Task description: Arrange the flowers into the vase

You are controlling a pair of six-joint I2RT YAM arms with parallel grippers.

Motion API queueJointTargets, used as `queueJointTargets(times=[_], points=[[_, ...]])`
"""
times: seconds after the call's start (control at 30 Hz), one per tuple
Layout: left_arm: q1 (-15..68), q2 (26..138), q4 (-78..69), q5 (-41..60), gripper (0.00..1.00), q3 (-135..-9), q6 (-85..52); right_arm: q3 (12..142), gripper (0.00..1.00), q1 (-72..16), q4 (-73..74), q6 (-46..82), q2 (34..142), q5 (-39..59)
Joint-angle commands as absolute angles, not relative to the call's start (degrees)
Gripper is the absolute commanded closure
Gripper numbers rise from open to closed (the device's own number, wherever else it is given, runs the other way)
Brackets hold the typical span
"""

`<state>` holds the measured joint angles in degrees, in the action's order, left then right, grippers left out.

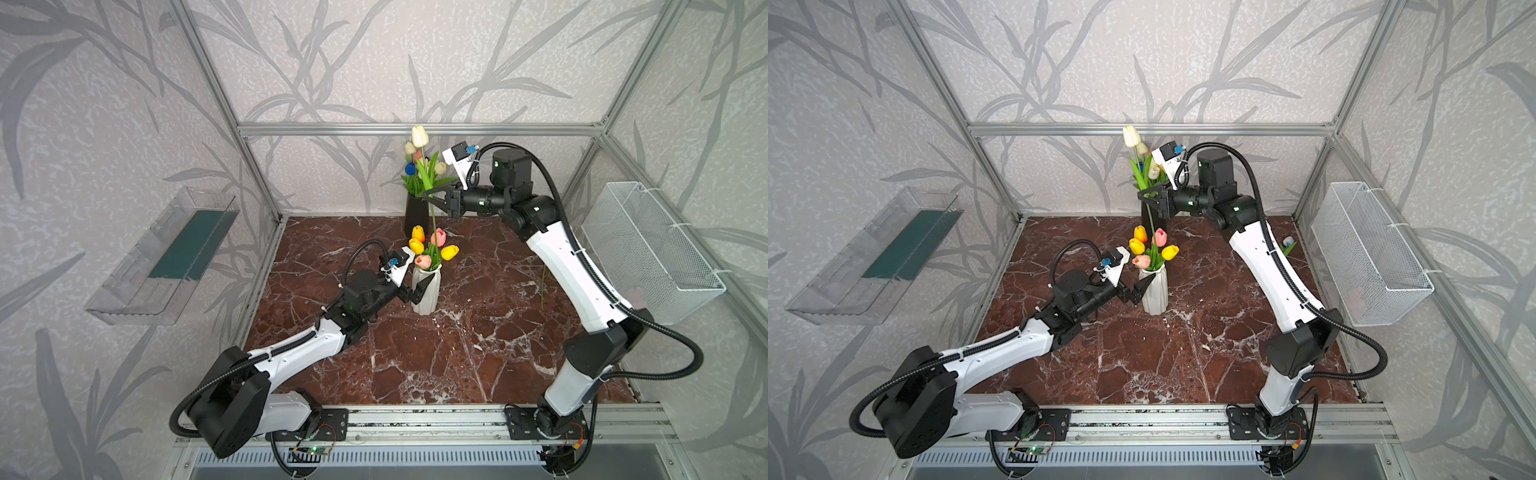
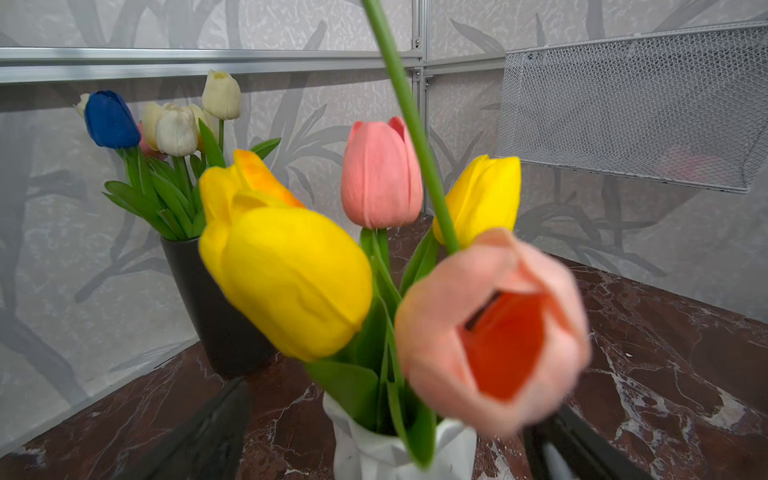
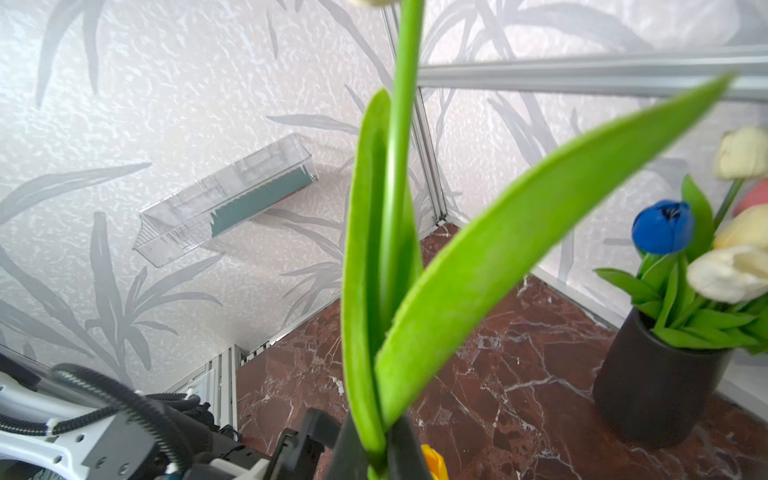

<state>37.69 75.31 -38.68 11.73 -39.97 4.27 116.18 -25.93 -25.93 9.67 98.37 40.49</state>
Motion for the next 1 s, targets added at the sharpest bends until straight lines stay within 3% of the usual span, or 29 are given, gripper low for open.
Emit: queueJointTargets(times=[0.0,0.17,0.53,0.73,0.97], points=[[37.5,77.0,-41.3,12.5,0.0,-43.8,4.4,114.5,0.94,-26.3,-22.9,10.0,94.0,38.6],[37.5,79.3,-40.3,12.3,0.11,-46.3,4.9,108.6,0.95,-26.2,-18.8,9.5,87.8,34.4],[37.7,84.6,-34.5,13.8,0.03,-52.2,6.2,95.4,0.94,-26.1,-12.3,10.3,77.1,26.4],[37.8,87.0,-33.5,10.7,0.14,-54.2,6.5,90.8,0.94,-26.0,-8.1,12.0,74.8,27.2],[37.8,87.5,-33.0,8.8,0.34,-55.1,7.2,84.8,0.94,-25.9,-4.4,13.7,72.7,27.3]])
